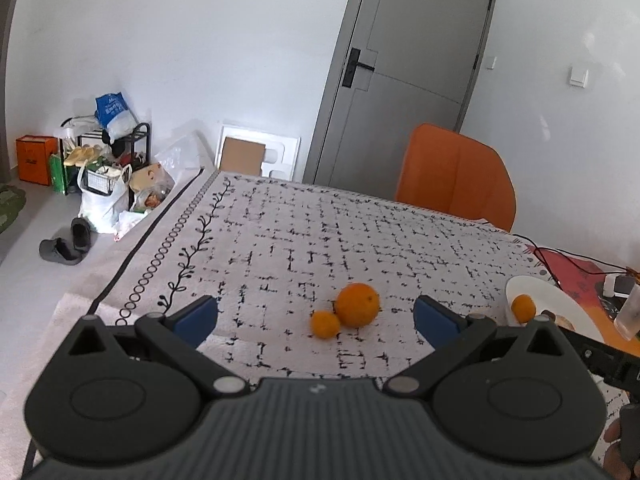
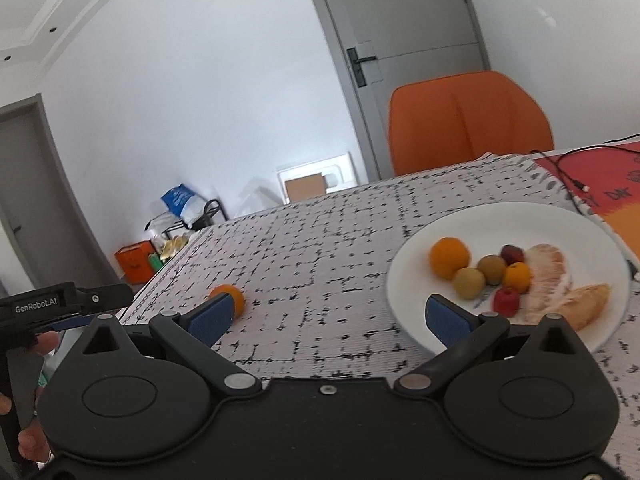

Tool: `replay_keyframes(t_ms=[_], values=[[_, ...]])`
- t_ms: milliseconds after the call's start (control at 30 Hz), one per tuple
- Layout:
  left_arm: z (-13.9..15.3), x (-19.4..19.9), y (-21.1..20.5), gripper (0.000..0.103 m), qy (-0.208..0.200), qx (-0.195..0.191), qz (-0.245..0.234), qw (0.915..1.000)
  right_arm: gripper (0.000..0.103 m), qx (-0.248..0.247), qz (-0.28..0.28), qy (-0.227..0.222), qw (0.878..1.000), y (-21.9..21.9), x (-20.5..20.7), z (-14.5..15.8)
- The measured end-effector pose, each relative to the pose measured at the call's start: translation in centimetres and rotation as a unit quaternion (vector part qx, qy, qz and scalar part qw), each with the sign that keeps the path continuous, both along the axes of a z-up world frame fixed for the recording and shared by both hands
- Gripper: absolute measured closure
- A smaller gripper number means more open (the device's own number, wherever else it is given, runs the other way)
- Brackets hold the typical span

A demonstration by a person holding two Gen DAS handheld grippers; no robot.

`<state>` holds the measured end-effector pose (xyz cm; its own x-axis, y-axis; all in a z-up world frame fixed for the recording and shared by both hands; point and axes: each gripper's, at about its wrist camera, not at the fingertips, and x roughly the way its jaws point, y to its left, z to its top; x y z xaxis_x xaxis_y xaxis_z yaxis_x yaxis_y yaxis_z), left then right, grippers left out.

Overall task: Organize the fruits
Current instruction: 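Withdraw both open tools toward the remaining oranges on the table, then grasp the large orange with the right tool while the left tool grasps the small mandarin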

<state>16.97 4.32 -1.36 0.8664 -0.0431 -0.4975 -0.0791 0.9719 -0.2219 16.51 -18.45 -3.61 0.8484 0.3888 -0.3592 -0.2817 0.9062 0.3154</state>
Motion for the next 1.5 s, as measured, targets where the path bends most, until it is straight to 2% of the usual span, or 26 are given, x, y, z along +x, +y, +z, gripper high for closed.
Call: replay_keyframes(t_ms=[133,367,500,700,900,1033,1133,1200,1367,1433,1467,1500], values=[[-0.9,0.3,0.6,0.0,0.016,-0.004,0.002,0.9999,0.0,-0.011,0.015,0.004,1.0,1.2,0.6,-0.1],[-2.0,1.1,1.1,0.003,0.021,0.002,0.001,0.9998,0.0,-0.027,0.046,0.022,0.998,2.8,1.9,-0.4],[-2.4,1.7,0.9,0.013,0.021,0.005,-0.013,0.9997,0.001,-0.033,0.057,0.025,0.998,3.2,2.5,-0.6],[-3.2,2.9,0.6,0.031,0.031,0.0,-0.024,0.9992,0.011,-0.039,0.076,0.034,0.996,3.9,3.4,-0.9],[-3.8,4.0,0.1,0.043,0.042,-0.003,-0.036,0.9985,0.02,-0.041,0.079,0.042,0.995,4.1,4.2,-1.1],[-4.2,4.8,-0.3,0.05,0.047,-0.002,-0.042,0.998,0.023,-0.042,0.083,0.047,0.995,4.3,4.9,-1.2],[-4.5,5.5,-0.5,0.06,0.052,-0.001,-0.045,0.9976,0.023,-0.043,0.084,0.051,0.994,4.4,5.3,-1.2],[-4.7,5.8,-0.6,0.071,0.059,0.003,-0.044,0.9973,0.023,-0.045,0.085,0.053,0.994,4.6,5.6,-1.3],[-5.2,6.5,-0.7,0.072,0.065,-0.002,-0.05,0.9967,0.023,-0.047,0.09,0.057,0.993,5.1,6.4,-1.4],[-5.3,6.7,-0.6,0.077,0.066,-0.003,-0.05,0.9965,0.023,-0.049,0.093,0.059,0.993,5.3,6.6,-1.5],[-5.4,6.8,-0.4,0.083,0.066,-0.007,-0.053,0.9964,0.023,-0.05,0.094,0.06,0.993,5.5,6.7,-1.5],[-5.4,6.8,-0.3,0.083,0.065,-0.01,-0.054,0.9963,0.023,-0.053,0.094,0.058,0.992,5.7,6.8,-1.5]])
